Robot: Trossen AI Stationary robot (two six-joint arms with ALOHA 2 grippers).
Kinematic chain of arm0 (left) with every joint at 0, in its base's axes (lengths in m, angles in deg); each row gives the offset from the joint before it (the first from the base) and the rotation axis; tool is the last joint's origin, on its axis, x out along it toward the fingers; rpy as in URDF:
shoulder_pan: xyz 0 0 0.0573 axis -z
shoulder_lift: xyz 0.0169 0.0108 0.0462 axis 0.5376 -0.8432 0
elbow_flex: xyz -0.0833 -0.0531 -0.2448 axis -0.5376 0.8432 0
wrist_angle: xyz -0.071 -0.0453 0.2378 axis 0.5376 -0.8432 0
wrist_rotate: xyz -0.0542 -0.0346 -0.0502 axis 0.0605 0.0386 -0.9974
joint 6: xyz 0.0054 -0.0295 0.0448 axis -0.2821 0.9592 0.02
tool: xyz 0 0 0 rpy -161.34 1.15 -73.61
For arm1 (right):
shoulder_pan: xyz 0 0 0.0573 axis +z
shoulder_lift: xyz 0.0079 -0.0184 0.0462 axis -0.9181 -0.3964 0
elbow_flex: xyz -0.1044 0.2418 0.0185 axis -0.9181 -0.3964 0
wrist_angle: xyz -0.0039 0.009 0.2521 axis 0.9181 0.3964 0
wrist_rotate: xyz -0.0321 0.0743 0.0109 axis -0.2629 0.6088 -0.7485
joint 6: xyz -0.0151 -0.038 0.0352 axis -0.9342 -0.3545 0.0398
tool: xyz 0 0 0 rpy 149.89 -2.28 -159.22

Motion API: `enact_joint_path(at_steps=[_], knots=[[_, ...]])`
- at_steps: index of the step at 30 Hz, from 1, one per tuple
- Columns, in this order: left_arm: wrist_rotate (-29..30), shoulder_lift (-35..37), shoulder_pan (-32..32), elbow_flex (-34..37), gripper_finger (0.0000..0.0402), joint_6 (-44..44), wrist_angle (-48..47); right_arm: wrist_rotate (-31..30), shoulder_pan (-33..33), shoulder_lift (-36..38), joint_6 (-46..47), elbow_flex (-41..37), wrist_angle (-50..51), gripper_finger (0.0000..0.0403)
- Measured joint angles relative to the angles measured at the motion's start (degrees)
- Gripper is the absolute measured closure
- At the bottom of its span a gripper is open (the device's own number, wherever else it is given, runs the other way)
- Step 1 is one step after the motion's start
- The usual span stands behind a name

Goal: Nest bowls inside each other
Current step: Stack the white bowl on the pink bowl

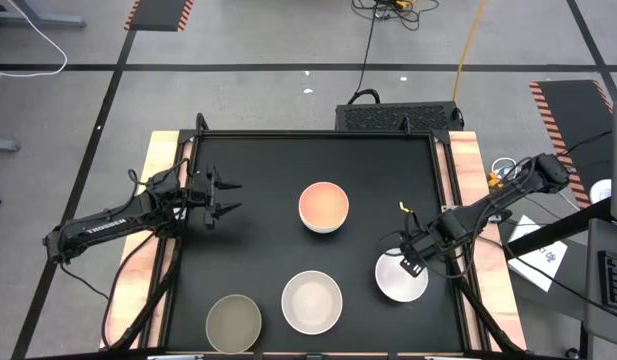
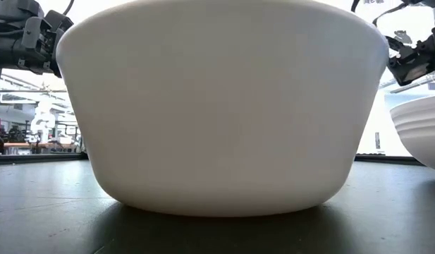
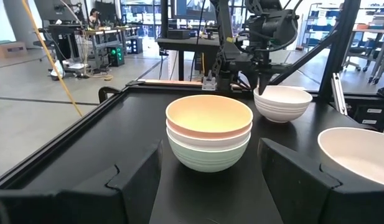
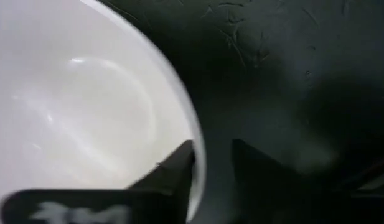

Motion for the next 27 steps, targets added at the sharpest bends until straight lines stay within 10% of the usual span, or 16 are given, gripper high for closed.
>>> enact_joint_path(at_steps=[4, 18, 27], knots=[[0.0, 0.0, 0.0, 0.0, 0.0138, -0.6, 0.0, -2.2, -1.0, 0.1, -2.2, 0.0, -1.1, 0.0392], [-1.5, 0.0, 0.0, 0.0, 0.0138, -0.9, -0.2, -5.6, -14.9, 5.2, -21.8, 0.6, -12.9, 0.0401], [-1.5, 0.0, 0.0, 0.0, 0.0138, -2.1, -1.8, -4.9, -30.9, 4.0, -41.4, 14.9, -8.6, 0.0402]])
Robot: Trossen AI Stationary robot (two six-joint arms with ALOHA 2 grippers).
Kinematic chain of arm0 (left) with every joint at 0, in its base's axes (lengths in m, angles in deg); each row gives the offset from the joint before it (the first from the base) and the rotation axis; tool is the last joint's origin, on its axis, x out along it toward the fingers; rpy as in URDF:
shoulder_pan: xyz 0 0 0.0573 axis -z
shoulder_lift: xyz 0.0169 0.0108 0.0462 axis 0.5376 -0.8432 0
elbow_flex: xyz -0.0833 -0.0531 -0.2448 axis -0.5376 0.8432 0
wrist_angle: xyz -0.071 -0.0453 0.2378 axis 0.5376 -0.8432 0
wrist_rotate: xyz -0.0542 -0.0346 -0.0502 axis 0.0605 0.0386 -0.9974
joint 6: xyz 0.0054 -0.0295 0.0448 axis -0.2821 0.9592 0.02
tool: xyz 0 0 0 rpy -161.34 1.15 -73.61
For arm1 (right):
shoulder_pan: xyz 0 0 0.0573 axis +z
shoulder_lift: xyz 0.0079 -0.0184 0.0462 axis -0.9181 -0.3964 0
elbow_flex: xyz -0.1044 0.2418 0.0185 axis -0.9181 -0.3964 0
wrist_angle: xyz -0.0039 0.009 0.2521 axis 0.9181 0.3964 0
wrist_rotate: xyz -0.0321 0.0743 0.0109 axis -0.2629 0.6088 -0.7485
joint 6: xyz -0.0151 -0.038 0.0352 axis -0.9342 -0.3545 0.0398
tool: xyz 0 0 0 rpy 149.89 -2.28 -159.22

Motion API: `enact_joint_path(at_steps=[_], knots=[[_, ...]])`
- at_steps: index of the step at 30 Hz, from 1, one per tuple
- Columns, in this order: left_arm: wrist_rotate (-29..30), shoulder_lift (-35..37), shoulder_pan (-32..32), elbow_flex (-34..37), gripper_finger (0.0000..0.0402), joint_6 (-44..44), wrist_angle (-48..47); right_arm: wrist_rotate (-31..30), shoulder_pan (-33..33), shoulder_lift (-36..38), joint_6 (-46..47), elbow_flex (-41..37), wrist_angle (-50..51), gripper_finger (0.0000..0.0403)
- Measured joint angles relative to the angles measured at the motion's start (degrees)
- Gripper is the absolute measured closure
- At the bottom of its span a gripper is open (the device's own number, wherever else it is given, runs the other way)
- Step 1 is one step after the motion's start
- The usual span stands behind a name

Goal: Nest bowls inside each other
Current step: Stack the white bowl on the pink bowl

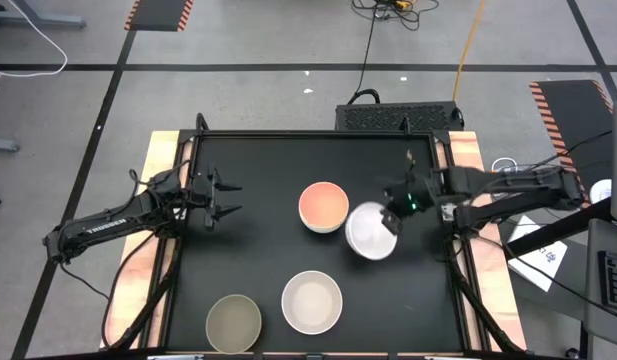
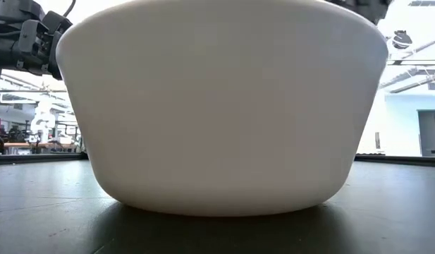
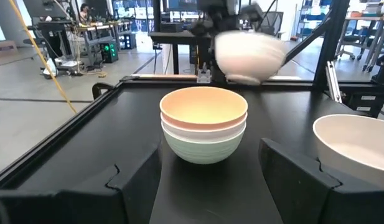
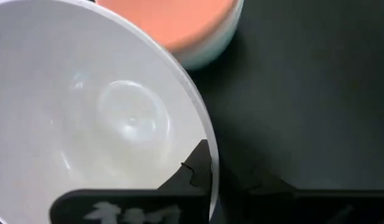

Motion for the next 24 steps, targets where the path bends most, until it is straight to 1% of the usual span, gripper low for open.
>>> enact_joint_path(at_steps=[3, 5, 9, 10, 15, 20, 24], knots=[[0.0, 0.0, 0.0, 0.0, 0.0138, 0.1, -0.3, 1.3, -5.0, -4.1, -6.2, 8.2, 5.7, 0.0402], [0.0, 0.0, 0.0, 0.0, 0.0138, 0.1, -0.6, 2.0, -7.8, -7.3, -9.7, 13.7, 7.5, 0.0402], [0.0, 0.0, 0.0, 0.0, 0.0138, 0.1, -1.1, 8.2, -13.0, -14.1, -14.5, 23.0, 11.0, 0.0402], [-0.1, 0.0, 0.0, 0.0, 0.0138, 0.1, -1.0, 8.8, -13.9, -15.9, -15.2, 24.9, 12.1, 0.0402], [-0.3, 0.0, 0.0, 0.0, 0.0138, -0.1, -0.8, 10.0, -17.2, -26.4, -19.3, 33.4, 21.0, 0.0402], [-0.3, 0.0, 0.0, 0.0, 0.0138, -0.3, -0.8, 10.3, -19.0, -33.5, -22.9, 41.5, 21.1, 0.0402], [-0.3, 0.0, 0.0, 0.0, 0.0138, -1.2, -0.8, 10.5, -19.2, -39.4, -25.8, 49.2, 24.3, 0.0402]])
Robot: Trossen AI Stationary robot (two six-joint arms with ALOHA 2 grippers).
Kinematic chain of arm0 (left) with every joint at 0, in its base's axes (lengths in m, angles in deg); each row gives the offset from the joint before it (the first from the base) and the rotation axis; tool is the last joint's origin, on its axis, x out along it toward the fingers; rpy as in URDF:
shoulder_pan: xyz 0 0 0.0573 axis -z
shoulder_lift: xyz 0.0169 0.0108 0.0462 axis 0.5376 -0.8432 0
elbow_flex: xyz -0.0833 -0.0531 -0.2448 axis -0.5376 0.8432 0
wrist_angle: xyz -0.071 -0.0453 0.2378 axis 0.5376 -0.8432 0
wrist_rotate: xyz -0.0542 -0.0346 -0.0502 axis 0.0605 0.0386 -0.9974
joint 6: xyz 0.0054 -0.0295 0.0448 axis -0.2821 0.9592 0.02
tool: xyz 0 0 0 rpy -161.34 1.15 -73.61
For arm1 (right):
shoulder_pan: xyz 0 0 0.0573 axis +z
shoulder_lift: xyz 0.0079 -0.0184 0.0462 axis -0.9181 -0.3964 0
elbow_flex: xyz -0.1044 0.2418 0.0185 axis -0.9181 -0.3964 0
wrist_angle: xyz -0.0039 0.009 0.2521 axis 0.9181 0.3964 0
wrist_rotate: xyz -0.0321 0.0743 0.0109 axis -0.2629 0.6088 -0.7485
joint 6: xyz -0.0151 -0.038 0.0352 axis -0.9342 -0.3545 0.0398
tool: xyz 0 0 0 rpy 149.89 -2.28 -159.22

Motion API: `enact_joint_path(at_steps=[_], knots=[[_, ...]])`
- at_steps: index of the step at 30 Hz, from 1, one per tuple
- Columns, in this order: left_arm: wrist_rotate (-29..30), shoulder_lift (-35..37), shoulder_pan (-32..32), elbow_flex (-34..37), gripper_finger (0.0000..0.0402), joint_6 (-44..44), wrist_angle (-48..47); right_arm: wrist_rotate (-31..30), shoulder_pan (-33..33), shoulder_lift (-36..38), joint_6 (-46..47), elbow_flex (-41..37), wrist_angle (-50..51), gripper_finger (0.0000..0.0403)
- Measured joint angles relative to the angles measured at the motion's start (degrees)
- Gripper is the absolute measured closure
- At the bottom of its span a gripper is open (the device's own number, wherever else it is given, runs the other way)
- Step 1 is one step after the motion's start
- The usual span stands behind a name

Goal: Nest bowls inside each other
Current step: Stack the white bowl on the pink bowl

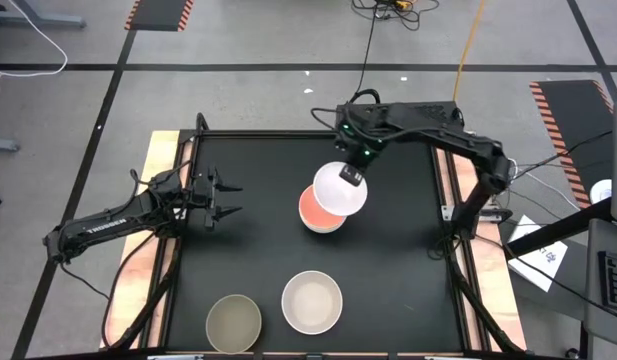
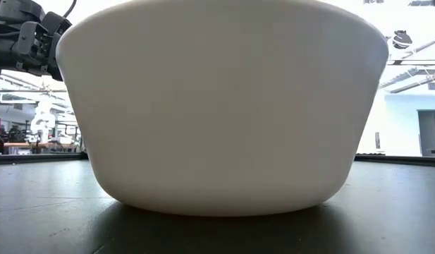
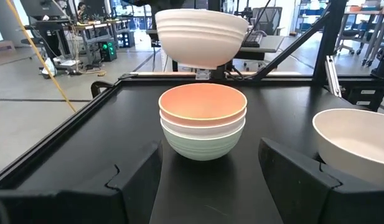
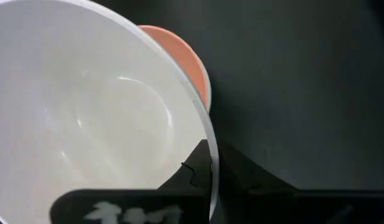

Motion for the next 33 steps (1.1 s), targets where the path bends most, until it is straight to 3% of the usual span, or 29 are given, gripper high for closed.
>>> enact_joint_path(at_steps=[10, 33], knots=[[0.0, 0.0, 0.0, 0.0, 0.0138, -0.1, 0.0, 1.3, 0.1, -12.1, -4.6, 12.5, 6.9, 0.0403], [-1.2, 0.0, 0.0, 0.0, 0.0138, -0.3, -0.1, 1.3, 2.6, -15.3, -5.1, 12.7, 4.6, 0.0403]])
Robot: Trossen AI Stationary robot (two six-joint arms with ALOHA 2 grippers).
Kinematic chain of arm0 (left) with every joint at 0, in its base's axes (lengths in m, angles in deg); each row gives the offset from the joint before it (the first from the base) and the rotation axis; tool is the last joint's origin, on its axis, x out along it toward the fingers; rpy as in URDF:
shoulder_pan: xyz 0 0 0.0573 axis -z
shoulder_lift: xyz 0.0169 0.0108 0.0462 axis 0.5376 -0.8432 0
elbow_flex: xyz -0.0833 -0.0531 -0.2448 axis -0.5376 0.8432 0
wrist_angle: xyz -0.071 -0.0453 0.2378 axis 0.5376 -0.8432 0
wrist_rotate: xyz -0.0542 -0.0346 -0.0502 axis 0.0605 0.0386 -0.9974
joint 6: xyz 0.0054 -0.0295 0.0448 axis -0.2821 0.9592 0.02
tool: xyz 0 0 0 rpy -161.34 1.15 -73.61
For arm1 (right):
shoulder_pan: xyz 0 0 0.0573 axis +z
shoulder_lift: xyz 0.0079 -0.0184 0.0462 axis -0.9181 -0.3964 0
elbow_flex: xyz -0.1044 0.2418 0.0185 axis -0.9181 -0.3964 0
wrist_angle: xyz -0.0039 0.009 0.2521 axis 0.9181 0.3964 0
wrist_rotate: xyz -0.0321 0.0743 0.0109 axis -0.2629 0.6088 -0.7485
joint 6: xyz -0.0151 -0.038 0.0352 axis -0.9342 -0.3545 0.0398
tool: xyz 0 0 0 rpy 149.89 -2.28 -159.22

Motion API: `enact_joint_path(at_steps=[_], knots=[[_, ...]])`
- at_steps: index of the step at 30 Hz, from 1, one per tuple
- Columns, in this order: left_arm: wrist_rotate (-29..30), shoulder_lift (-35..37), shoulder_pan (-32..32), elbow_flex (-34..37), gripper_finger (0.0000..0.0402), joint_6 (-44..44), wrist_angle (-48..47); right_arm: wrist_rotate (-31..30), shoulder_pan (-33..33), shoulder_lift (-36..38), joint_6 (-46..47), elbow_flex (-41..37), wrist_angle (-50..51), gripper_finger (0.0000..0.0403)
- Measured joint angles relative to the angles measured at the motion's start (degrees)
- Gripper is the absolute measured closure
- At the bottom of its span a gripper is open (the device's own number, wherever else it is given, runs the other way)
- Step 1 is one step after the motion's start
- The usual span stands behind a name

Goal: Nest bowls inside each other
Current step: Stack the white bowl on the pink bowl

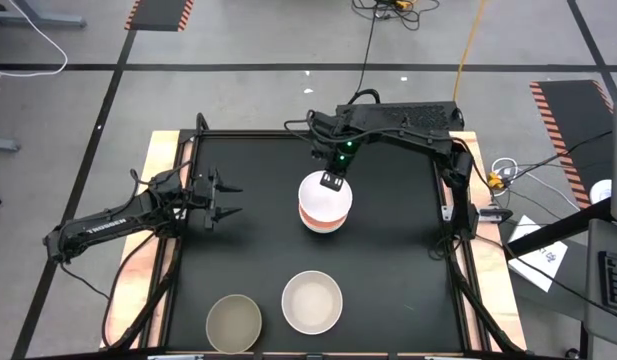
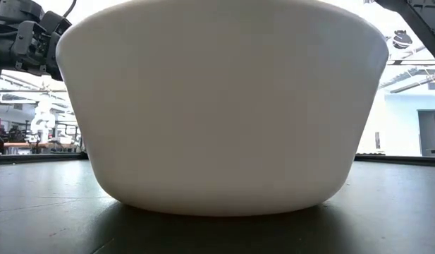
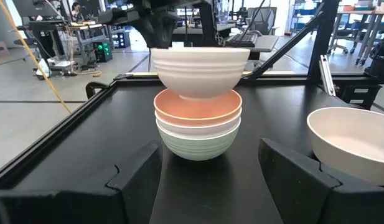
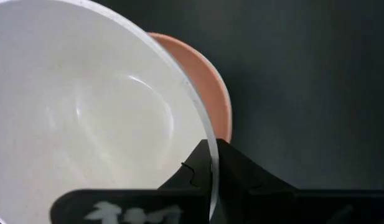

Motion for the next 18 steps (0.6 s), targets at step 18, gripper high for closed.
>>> enact_joint_path(at_steps=[18], knots=[[-2.1, -0.1, 0.0, 0.0, 0.0138, 0.0, -0.1, -3.2, 0.4, -6.7, -1.9, -0.1, 3.8, 0.0403]])
